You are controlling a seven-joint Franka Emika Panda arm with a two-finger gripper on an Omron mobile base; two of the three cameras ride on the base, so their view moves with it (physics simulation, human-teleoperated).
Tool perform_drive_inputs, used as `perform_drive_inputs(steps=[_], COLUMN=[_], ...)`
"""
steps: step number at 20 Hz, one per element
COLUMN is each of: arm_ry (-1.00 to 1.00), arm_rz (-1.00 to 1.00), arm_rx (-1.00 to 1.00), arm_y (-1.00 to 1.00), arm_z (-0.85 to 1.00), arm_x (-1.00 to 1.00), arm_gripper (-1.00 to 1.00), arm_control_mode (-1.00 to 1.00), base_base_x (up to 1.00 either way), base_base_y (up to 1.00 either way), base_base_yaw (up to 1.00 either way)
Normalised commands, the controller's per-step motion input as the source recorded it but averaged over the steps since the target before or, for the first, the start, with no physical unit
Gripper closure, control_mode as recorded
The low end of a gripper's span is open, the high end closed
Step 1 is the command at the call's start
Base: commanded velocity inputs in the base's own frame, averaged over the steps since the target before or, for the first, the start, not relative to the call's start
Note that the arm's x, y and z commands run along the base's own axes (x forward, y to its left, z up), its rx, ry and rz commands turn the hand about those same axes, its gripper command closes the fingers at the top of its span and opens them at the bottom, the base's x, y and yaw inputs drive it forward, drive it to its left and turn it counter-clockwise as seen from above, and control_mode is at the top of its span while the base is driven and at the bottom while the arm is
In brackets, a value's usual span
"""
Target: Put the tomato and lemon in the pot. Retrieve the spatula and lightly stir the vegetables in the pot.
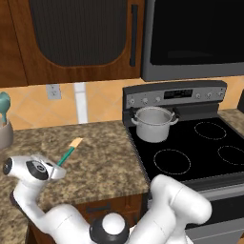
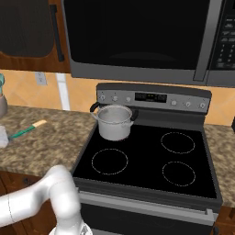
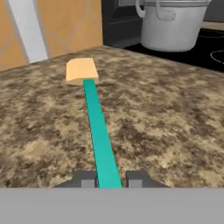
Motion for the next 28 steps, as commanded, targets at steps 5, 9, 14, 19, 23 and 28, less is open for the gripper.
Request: perform_drive_inputs(steps=[5,9,14,19,23,28], arm_ry=[-0.08,0.0,-0.03,-0.04,-0.05,-0.06], arm_rz=[-0.02,-0.04,-0.01,0.0,0.0,0.0], arm_rx=[0.24,0.39,0.46,0.51,0.59,0.58], arm_y=[-0.43,-0.85,-1.0,-1.0,-1.0,-1.0], arm_z=[1.0,1.0,0.98,0.82,0.71,0.63], arm_x=[-0.87,-0.82,-0.72,-0.56,-0.82,-0.64], arm_gripper=[1.0,1.0,1.0,1.0,1.0,1.0], arm_control_mode=[-1.0,-1.0,-1.0,-1.0,-1.0,-1.0], base_base_x=[0.0,0.0,0.0,0.0,0.0,0.0], base_base_y=[0.0,0.0,0.0,0.0,0.0,0.0], base_base_yaw=[0.0,0.0,0.0,0.0,0.0,0.0])
